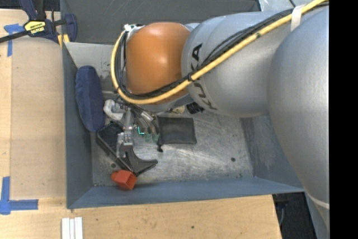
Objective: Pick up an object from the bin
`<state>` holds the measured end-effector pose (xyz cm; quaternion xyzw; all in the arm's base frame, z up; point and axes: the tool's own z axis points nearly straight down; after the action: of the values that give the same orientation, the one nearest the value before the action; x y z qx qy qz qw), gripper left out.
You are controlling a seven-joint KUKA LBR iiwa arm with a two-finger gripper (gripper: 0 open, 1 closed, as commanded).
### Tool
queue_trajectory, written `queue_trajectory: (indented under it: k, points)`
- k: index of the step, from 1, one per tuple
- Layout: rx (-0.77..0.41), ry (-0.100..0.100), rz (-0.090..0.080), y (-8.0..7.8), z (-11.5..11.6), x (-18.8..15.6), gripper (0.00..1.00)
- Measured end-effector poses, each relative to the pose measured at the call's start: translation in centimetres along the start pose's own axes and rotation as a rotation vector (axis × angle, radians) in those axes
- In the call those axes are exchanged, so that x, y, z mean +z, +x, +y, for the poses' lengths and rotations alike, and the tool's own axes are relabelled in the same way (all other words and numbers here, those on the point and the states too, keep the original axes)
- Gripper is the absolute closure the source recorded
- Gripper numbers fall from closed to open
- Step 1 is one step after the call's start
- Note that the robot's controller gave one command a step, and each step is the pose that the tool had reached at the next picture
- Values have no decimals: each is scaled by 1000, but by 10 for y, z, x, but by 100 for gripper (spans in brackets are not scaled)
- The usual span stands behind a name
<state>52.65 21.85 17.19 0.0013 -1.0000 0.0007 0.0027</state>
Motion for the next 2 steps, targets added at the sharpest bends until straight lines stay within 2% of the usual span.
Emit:
queue_trajectory:
  k: [1,2]
  points:
    - [340,-8,-5,-13,1,83,0]
    - [490,-1,-2,9,-8,72,0]
